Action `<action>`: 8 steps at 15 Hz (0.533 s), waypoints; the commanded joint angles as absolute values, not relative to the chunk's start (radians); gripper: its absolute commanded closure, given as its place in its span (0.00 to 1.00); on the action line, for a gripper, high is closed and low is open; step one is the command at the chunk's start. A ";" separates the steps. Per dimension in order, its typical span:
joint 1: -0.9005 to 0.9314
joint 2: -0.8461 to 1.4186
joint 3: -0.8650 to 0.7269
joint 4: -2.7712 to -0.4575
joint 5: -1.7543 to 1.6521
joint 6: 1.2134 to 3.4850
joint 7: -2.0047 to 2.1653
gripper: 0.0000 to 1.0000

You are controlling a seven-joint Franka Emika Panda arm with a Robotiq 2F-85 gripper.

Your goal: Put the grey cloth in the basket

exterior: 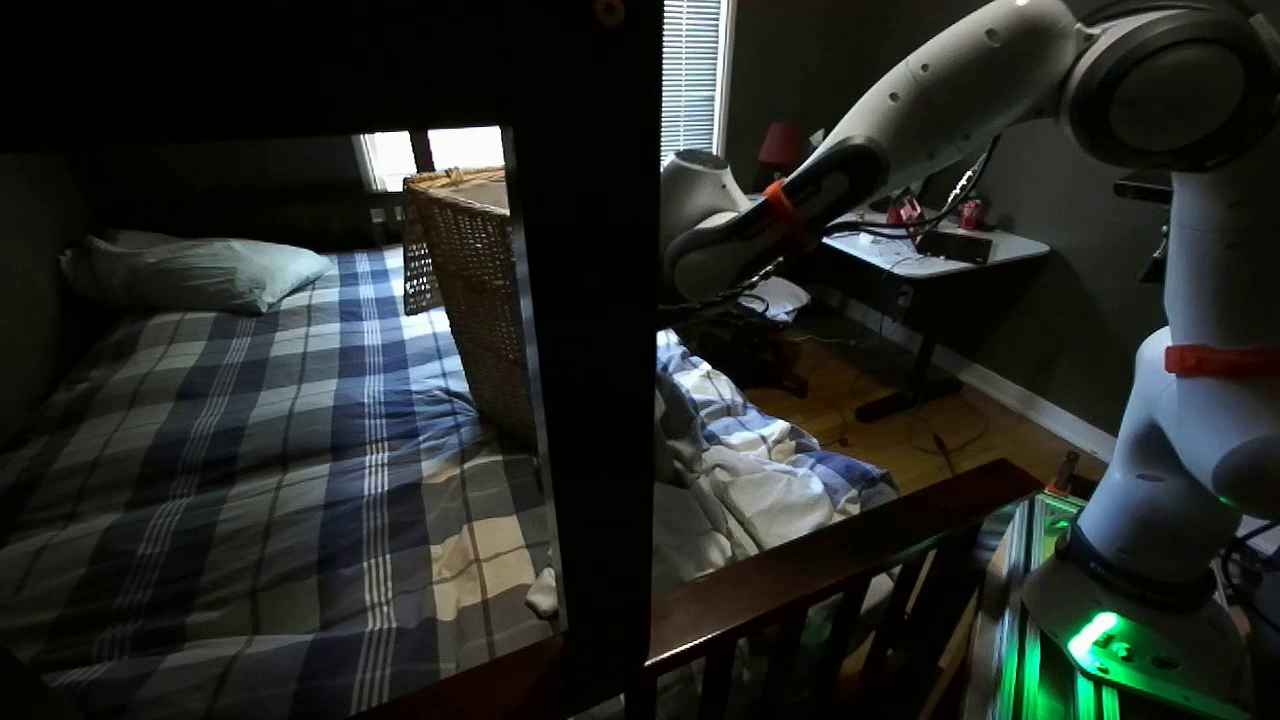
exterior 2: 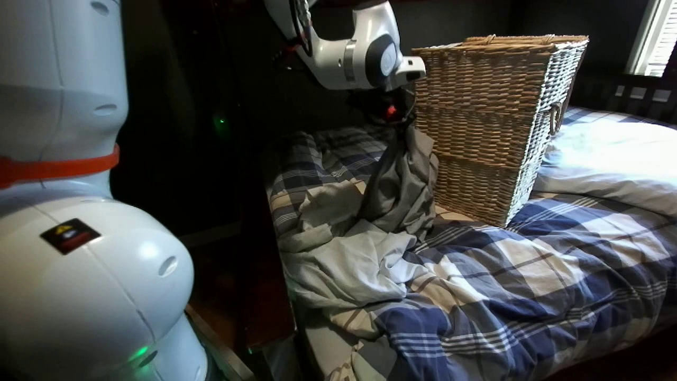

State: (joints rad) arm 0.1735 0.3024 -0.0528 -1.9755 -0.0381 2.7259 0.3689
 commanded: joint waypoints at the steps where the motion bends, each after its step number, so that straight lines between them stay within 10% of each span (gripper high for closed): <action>1: 0.225 0.119 -0.111 -2.032 -0.200 2.793 0.499 0.99; 8: 0.220 -0.006 -0.084 -1.988 -0.188 2.784 0.487 0.98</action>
